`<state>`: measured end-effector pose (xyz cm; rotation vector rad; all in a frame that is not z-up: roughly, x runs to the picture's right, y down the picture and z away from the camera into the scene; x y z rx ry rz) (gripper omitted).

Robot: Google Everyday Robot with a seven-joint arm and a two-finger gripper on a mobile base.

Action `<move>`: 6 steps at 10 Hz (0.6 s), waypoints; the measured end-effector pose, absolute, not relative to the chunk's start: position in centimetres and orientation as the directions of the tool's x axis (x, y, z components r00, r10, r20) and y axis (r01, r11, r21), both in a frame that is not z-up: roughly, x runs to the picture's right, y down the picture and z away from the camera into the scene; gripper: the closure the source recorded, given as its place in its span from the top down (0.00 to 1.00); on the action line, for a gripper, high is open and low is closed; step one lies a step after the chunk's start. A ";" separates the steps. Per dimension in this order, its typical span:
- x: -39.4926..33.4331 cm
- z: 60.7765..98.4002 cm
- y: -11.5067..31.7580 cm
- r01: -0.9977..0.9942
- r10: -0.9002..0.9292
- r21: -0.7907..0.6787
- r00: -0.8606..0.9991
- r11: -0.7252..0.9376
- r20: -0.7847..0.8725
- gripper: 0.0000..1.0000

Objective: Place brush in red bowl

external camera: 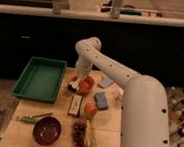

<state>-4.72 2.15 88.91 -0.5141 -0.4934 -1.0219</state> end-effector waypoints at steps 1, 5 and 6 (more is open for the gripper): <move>-4.6 89.3 2.3 0.888 -0.664 -0.175 0.437 0.425 0.606 0.26; -4.3 90.2 2.6 0.883 -0.664 -0.186 0.449 0.430 0.598 0.65; -4.2 90.4 2.7 0.882 -0.663 -0.189 0.453 0.433 0.596 0.75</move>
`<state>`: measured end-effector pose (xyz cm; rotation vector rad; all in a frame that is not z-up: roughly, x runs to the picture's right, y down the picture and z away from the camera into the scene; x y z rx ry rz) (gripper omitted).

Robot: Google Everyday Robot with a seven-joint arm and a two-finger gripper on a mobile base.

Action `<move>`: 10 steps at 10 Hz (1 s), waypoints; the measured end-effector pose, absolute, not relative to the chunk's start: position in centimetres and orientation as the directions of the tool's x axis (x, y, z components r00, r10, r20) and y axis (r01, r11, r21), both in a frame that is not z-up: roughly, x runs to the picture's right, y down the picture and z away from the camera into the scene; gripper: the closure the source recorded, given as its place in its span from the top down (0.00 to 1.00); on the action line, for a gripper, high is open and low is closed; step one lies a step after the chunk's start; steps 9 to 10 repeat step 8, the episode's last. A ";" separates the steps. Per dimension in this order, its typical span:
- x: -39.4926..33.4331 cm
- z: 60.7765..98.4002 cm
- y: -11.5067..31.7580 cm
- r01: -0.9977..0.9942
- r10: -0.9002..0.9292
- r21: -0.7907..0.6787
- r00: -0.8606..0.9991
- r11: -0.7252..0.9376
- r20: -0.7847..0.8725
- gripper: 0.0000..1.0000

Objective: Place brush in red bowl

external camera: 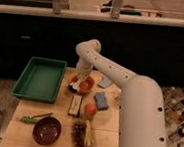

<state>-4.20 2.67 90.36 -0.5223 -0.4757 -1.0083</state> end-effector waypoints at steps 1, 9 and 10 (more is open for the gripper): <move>-4.1 90.5 2.6 0.879 -0.661 -0.191 0.457 0.436 0.595 0.80; -3.8 90.6 2.0 0.868 -0.661 -0.171 0.470 0.466 0.585 0.80; -3.8 90.6 2.0 0.868 -0.661 -0.171 0.470 0.466 0.585 0.80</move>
